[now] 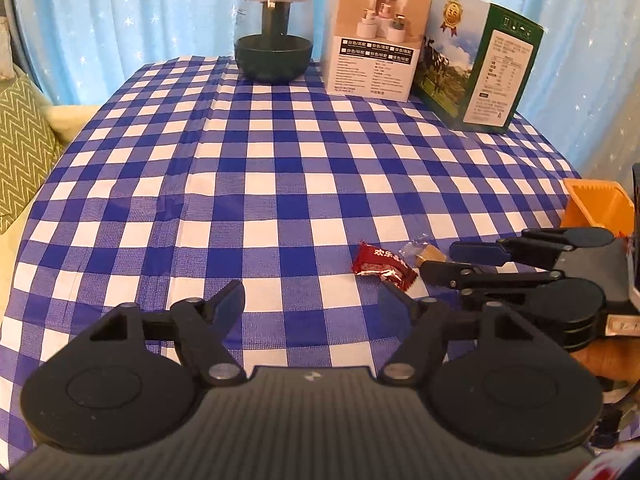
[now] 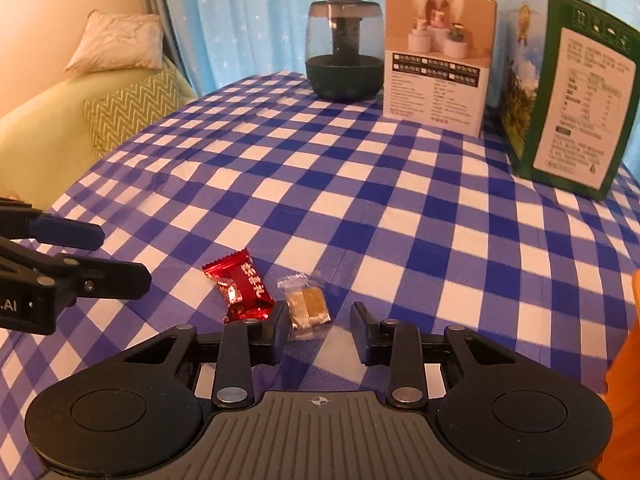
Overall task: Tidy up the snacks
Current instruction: 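Grasp the clear-wrapped candy with the right tool while the left tool grasps the red-wrapped candy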
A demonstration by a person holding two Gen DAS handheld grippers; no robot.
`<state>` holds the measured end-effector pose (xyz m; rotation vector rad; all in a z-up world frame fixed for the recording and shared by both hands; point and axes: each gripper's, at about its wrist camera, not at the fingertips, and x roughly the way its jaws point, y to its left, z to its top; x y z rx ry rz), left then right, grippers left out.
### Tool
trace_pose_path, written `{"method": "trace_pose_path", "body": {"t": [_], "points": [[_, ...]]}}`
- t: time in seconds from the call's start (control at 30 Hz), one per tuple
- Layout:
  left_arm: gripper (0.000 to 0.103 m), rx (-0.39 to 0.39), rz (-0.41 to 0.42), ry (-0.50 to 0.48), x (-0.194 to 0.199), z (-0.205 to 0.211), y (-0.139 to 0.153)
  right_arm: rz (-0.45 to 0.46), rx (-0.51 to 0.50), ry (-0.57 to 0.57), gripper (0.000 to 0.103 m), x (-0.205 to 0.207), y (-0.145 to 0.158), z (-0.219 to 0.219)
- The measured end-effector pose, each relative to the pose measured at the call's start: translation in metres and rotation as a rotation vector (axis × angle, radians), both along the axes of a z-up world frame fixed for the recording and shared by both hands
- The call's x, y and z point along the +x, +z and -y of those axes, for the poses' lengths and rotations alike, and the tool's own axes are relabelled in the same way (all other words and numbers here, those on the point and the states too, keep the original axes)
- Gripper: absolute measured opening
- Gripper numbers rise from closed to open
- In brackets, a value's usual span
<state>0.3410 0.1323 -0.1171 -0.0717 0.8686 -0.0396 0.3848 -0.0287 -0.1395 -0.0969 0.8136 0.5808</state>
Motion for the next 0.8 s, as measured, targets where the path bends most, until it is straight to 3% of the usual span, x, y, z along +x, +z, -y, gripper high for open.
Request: {"method": "trace_pose_path", "body": {"t": [0.17, 0.23, 0.3, 0.57, 0.8], "points": [[0.071, -0.008, -0.007, 0.002, 0.001, -0.001, -0.001, 0.011, -0.006, 0.014, 0.031, 0.003, -0.001, -0.005], [0.071, -0.009, -0.009, -0.002, 0.001, 0.001, -0.002, 0.01, -0.007, 0.015, 0.023, 0.004, -0.001, -0.006], [0.071, -0.008, -0.013, -0.005, 0.002, 0.003, -0.005, -0.006, -0.005, 0.009, 0.021, 0.005, 0.001, -0.005], [0.07, -0.049, -0.022, -0.04, 0.009, 0.019, -0.016, -0.037, 0.012, -0.125, 0.021, 0.011, 0.008, 0.024], [0.055, -0.095, -0.026, -0.11, 0.021, 0.039, -0.023, -0.055, 0.005, -0.153, 0.021, 0.013, 0.006, 0.041]]}}
